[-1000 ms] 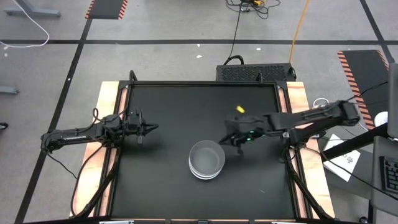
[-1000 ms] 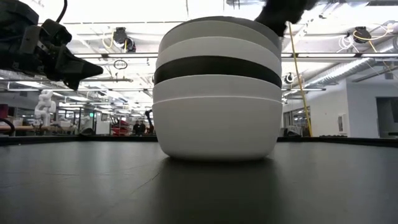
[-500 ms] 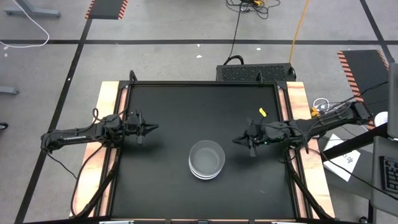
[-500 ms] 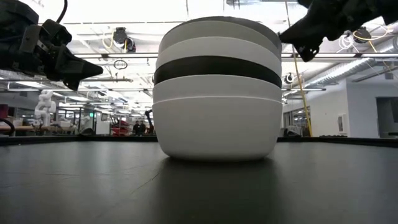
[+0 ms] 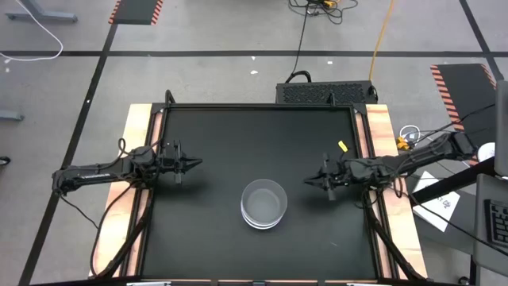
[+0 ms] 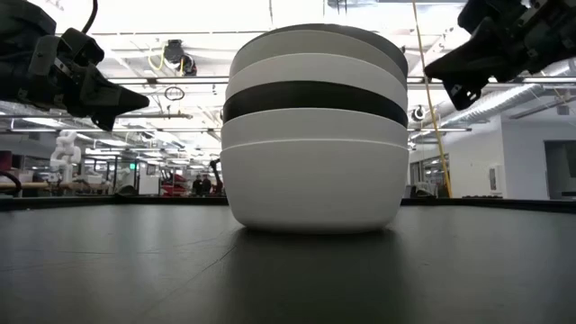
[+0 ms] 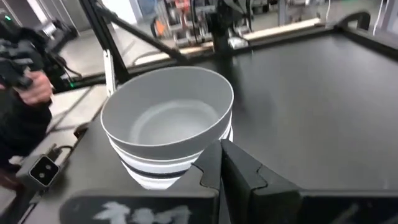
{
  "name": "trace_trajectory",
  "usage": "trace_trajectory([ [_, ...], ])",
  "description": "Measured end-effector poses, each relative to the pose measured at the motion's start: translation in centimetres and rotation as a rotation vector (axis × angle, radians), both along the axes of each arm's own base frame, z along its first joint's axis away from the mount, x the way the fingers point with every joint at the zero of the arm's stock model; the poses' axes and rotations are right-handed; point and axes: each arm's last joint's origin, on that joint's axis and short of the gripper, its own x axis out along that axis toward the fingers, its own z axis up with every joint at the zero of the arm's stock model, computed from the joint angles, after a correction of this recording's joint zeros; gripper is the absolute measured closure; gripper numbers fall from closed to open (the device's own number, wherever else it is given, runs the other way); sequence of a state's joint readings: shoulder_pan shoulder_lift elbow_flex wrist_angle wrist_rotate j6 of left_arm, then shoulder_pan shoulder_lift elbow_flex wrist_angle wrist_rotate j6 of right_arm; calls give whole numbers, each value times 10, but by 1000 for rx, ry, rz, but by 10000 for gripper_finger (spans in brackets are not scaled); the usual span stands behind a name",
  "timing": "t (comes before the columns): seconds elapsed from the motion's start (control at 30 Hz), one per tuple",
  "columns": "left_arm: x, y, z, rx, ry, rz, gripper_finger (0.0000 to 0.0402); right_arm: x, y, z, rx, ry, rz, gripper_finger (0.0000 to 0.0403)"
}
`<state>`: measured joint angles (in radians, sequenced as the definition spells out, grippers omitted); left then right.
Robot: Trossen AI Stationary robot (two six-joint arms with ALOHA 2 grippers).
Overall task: Nest bowls inside each other
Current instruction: Return to Home Position
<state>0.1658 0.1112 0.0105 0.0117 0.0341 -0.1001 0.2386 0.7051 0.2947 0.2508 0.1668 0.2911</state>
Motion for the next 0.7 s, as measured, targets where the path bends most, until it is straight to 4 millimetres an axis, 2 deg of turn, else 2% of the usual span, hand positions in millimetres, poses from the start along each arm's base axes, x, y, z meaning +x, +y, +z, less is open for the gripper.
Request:
trace_trajectory([
  [0.17, 0, 0, 0, 0, 0, 0, 380, -11, -3, -14, 19, -101, -3, 403],
  [0.3, 0, 0, 0, -1, 0, 0, 380, -16, -5, -23, 23, -105, -19, 403],
  [0.7, 0, 0, 0, -10, -2, 1, 380, -22, -8, -21, -40, -134, -60, 403],
])
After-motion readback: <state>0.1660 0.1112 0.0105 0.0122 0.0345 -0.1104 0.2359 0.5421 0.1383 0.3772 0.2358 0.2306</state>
